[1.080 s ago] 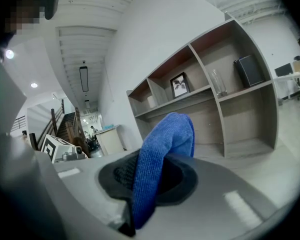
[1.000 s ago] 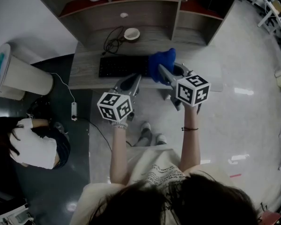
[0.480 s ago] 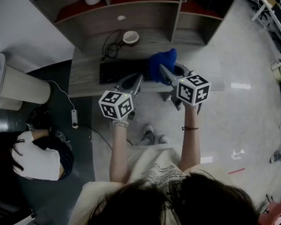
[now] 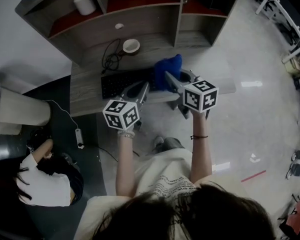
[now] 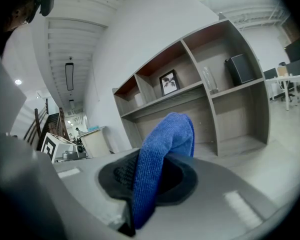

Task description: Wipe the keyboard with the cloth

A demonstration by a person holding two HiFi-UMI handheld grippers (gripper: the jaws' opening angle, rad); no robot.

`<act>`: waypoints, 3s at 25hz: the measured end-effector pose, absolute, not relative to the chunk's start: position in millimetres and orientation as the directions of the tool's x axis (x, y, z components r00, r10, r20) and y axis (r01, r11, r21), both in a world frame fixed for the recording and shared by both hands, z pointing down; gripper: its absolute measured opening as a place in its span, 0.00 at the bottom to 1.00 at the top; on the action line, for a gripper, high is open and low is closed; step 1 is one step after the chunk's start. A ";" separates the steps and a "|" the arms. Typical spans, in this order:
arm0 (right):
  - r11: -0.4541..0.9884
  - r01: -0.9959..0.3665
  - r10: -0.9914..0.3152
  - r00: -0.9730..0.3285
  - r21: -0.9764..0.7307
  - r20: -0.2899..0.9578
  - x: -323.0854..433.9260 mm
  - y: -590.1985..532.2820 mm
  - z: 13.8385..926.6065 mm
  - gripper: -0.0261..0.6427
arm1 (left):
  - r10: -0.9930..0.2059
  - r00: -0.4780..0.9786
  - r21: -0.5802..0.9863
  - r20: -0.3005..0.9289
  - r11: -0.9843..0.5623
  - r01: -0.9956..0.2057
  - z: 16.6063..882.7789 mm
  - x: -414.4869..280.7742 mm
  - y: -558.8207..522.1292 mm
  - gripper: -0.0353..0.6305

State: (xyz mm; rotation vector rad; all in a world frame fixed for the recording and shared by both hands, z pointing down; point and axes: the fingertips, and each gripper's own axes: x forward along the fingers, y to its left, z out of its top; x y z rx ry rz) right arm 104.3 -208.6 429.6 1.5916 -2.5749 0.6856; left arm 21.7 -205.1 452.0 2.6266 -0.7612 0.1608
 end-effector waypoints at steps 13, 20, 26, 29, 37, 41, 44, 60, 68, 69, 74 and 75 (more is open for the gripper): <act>0.347 -0.868 -0.839 -0.456 -0.355 0.296 139.9 -231.8 439.0 0.13 | -0.468 0.853 0.379 0.230 -0.764 -0.521 459.4 56.7 -225.2 0.06; 0.337 -0.878 -0.828 -0.448 -0.341 0.337 163.6 -245.1 449.4 0.13 | -0.463 0.850 0.395 0.250 -0.753 -0.526 468.9 79.0 -234.8 0.06; 0.307 -0.893 -0.824 -0.422 -0.328 0.379 189.0 -250.2 465.9 0.13 | -0.454 0.849 0.411 0.271 -0.743 -0.528 481.3 97.0 -240.5 0.06; 0.293 -0.898 -0.824 -0.411 -0.328 0.390 202.0 -251.5 472.4 0.13 | -0.447 0.850 0.422 0.277 -0.738 -0.526 487.6 107.1 -241.6 0.06; 0.272 -0.916 -0.811 -0.383 -0.295 0.442 225.5 -251.6 493.2 0.13 | -0.425 0.855 0.444 0.297 -0.732 -0.517 505.3 131.0 -239.1 0.06; 0.263 -0.929 -0.802 -0.360 -0.259 0.477 233.8 -251.0 503.5 0.13 | -0.406 0.860 0.458 0.309 -0.728 -0.509 515.0 140.6 -236.8 0.06; 0.263 -0.938 -0.787 -0.344 -0.226 0.512 237.0 -251.6 515.3 0.13 | -0.397 0.861 0.469 0.317 -0.724 -0.506 522.4 144.7 -238.2 0.06; 0.216 -0.931 -0.749 -0.352 -0.295 0.561 220.5 -267.4 560.2 0.13 | -0.357 0.857 0.517 0.373 -0.686 -0.511 558.8 134.7 -249.0 0.06; 0.176 -0.917 -0.740 -0.364 -0.359 0.566 196.8 -275.5 573.1 0.13 | -0.323 0.863 0.534 0.389 -0.684 -0.497 566.9 116.4 -255.0 0.06; 0.174 -0.916 -0.737 -0.365 -0.362 0.568 193.7 -276.6 574.5 0.13 | -0.319 0.864 0.536 0.390 -0.684 -0.495 567.5 114.5 -255.9 0.06; 0.163 -0.911 -0.727 -0.370 -0.378 0.579 179.3 -280.0 581.4 0.13 | -0.311 0.866 0.545 0.391 -0.680 -0.490 569.8 101.8 -261.1 0.06; 0.160 -0.910 -0.726 -0.370 -0.381 0.579 176.8 -280.7 582.4 0.13 | -0.312 0.866 0.546 0.390 -0.679 -0.491 569.5 98.7 -262.6 0.06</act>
